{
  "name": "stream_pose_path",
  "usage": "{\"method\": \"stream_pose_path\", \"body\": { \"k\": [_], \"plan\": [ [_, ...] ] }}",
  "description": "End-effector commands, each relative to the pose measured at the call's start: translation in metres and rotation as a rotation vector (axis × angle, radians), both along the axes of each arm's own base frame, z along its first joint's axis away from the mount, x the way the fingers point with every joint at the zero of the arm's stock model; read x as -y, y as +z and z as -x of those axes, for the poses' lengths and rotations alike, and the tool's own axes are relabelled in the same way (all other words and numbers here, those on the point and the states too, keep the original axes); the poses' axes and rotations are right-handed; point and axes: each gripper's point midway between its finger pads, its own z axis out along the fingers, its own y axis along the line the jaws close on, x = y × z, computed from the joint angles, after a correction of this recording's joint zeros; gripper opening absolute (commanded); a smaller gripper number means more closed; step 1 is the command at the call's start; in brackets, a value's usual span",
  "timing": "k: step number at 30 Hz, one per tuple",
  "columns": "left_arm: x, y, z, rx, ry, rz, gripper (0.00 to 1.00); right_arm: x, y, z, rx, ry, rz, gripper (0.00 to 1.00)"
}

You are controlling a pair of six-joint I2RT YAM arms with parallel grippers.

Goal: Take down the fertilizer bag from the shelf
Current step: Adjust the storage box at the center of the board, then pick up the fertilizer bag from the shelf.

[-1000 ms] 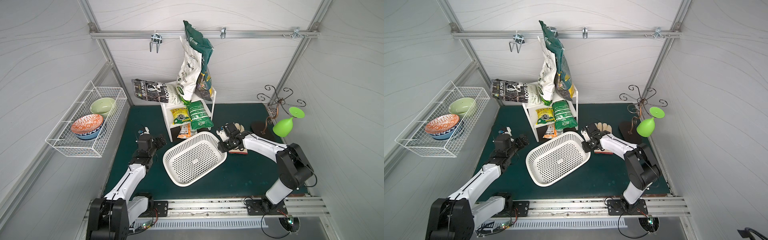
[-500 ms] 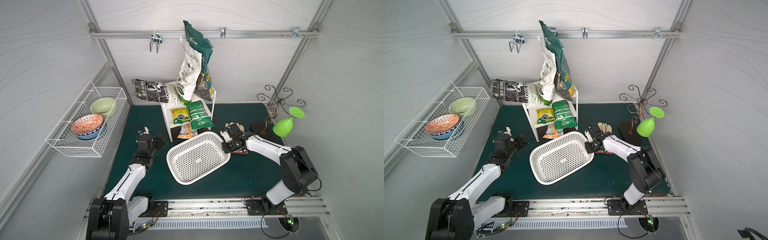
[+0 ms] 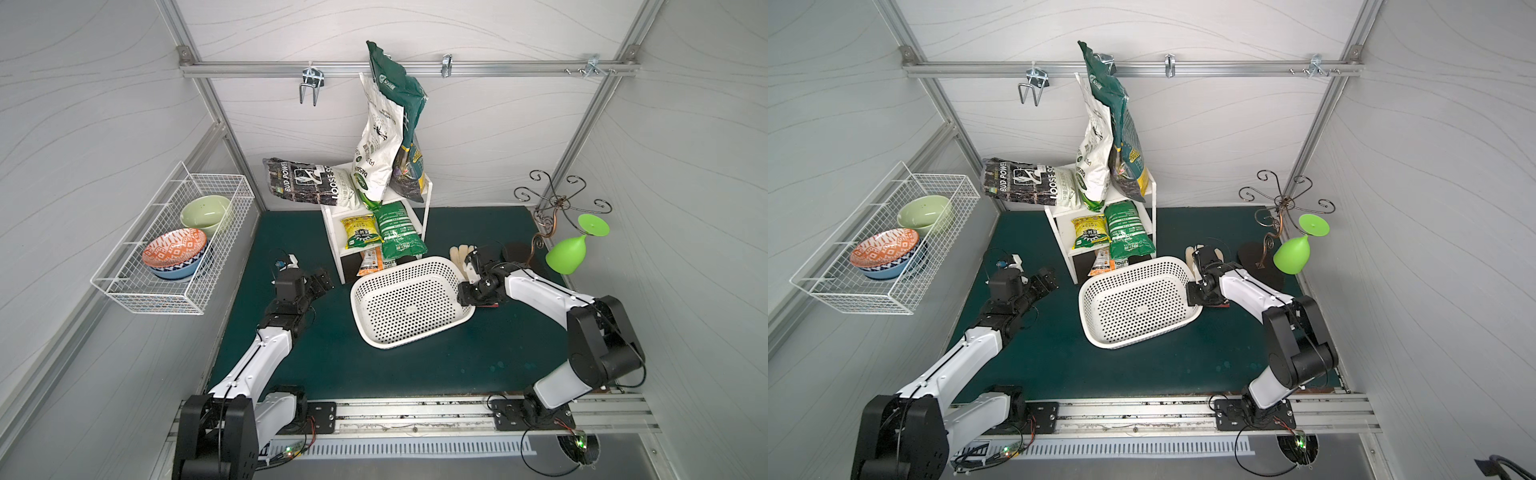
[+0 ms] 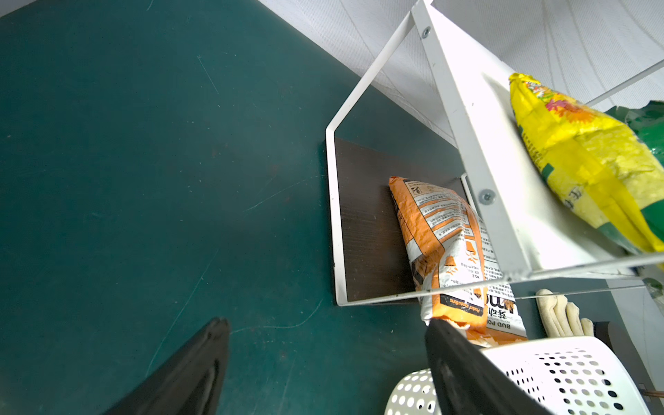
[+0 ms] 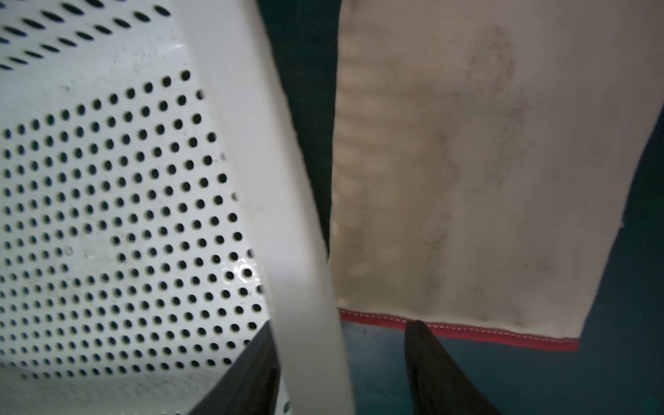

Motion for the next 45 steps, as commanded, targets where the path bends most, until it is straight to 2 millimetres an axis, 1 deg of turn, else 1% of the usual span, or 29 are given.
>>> {"method": "stream_pose_path", "body": {
  "k": [1, 3, 4, 6, 9, 12, 14, 16, 17, 18, 20, 23, 26, 30, 33, 36, 38, 42, 45],
  "plan": [
    [0.0, 0.023, -0.007, 0.026, -0.021, -0.04, 0.89, -0.003, 0.038, -0.001, 0.091, 0.006, -0.032, 0.7],
    [0.001, 0.034, -0.008, 0.022, -0.033, -0.051, 0.89, -0.005, 0.065, -0.007, 0.162, 0.021, -0.048, 0.76],
    [0.003, 0.043, -0.009, 0.033, -0.047, -0.052, 0.89, -0.006, 0.08, -0.01, 0.193, 0.032, -0.06, 0.78],
    [0.007, 0.063, -0.013, 0.065, -0.075, -0.049, 0.89, -0.012, 0.112, -0.016, 0.255, 0.061, -0.091, 0.8],
    [0.013, 0.092, -0.019, 0.111, -0.108, -0.044, 0.88, -0.029, 0.171, -0.026, 0.367, 0.107, -0.175, 0.81],
    [0.016, 0.116, -0.022, 0.131, -0.118, -0.037, 0.87, -0.056, 0.242, -0.034, 0.524, 0.173, -0.285, 0.84],
    [0.017, 0.129, -0.022, 0.141, -0.124, -0.037, 0.87, -0.078, 0.292, -0.034, 0.648, 0.24, -0.342, 0.85],
    [0.019, 0.14, -0.022, 0.157, -0.135, -0.047, 0.87, -0.099, 0.337, -0.032, 0.766, 0.311, -0.378, 0.85],
    [0.02, 0.147, -0.022, 0.172, -0.148, -0.056, 0.87, -0.107, 0.357, -0.032, 0.822, 0.338, -0.397, 0.85],
    [0.021, 0.152, -0.021, 0.181, -0.154, -0.064, 0.87, -0.112, 0.373, -0.032, 0.867, 0.351, -0.412, 0.85],
    [0.021, 0.157, -0.02, 0.195, -0.153, -0.072, 0.87, -0.118, 0.403, -0.038, 0.962, 0.348, -0.443, 0.85],
    [0.02, 0.158, -0.02, 0.222, -0.143, -0.063, 0.87, -0.122, 0.431, -0.052, 1.071, 0.33, -0.463, 0.85],
    [0.023, 0.156, -0.024, 0.25, -0.149, -0.039, 0.88, -0.134, 0.454, -0.058, 1.146, 0.36, -0.513, 0.85],
    [0.028, 0.155, -0.033, 0.307, -0.189, -0.089, 0.89, -0.149, 0.471, -0.07, 1.205, 0.372, -0.569, 0.84],
    [0.03, 0.149, -0.036, 0.33, -0.223, -0.144, 0.9, -0.159, 0.478, -0.079, 1.218, 0.376, -0.604, 0.82],
    [0.032, 0.137, -0.032, 0.333, -0.251, -0.187, 0.9, -0.169, 0.483, -0.087, 1.219, 0.384, -0.633, 0.8],
    [0.029, 0.131, -0.03, 0.331, -0.24, -0.198, 0.91, -0.174, 0.483, -0.09, 1.214, 0.388, -0.651, 0.79],
    [0.029, 0.135, -0.03, 0.341, -0.238, -0.198, 0.91, -0.183, 0.481, -0.092, 1.209, 0.394, -0.664, 0.78],
    [0.029, 0.136, -0.029, 0.344, -0.236, -0.197, 0.91, -0.191, 0.472, -0.083, 1.196, 0.421, -0.635, 0.8]
  ]
}}
